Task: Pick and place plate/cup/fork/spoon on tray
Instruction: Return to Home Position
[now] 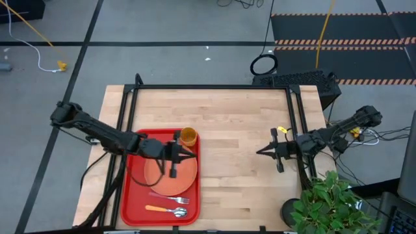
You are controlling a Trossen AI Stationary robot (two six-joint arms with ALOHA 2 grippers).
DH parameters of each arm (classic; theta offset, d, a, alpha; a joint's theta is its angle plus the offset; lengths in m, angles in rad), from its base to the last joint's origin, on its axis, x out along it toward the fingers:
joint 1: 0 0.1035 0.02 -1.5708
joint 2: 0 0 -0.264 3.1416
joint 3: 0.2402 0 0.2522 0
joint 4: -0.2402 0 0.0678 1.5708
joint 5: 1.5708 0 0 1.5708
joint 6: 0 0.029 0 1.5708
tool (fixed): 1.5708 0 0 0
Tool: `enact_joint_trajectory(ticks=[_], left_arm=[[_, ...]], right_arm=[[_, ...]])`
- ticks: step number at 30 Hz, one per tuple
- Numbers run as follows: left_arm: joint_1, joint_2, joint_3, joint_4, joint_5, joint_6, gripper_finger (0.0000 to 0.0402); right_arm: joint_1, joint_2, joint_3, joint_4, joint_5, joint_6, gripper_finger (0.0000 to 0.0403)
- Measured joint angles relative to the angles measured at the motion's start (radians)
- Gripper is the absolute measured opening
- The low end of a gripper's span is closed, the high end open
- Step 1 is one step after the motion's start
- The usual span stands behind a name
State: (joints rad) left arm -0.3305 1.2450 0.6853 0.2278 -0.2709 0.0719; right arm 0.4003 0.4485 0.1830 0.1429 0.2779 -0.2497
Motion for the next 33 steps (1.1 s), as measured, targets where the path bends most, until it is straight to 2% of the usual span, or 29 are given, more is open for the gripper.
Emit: enact_joint_trajectory(ticks=[3,6,11,15,26,31,33], left_arm=[[-0.005,-0.089,-0.100,0.083,0.003,0.016,0.0006],[-0.006,-0.171,-0.185,0.147,0.028,0.026,0.0004],[-0.006,-0.286,-0.278,0.203,0.066,0.028,0.0014],[-0.011,-0.345,-0.329,0.224,0.119,0.025,0.0005],[-0.037,-0.386,-0.477,0.381,0.136,0.081,0.0005],[-0.037,-0.429,-0.521,0.380,0.136,0.064,0.0011],[-0.037,-0.446,-0.534,0.390,0.135,0.049,0.0012]], right_arm=[[-0.061,-0.010,-0.017,-0.006,-0.040,-0.006,0.0000],[-0.120,-0.023,-0.021,-0.004,-0.127,-0.035,0.0000],[-0.207,-0.037,-0.021,0.021,-0.255,-0.047,0.0000],[-0.244,-0.039,-0.021,0.007,-0.332,0.008,0.0000],[-0.276,-0.046,-0.073,0.034,-0.358,0.049,0.0000],[-0.328,-0.050,-0.128,0.149,-0.367,0.048,0.0000],[-0.355,-0.049,-0.148,0.210,-0.412,0.051,0.0000]])
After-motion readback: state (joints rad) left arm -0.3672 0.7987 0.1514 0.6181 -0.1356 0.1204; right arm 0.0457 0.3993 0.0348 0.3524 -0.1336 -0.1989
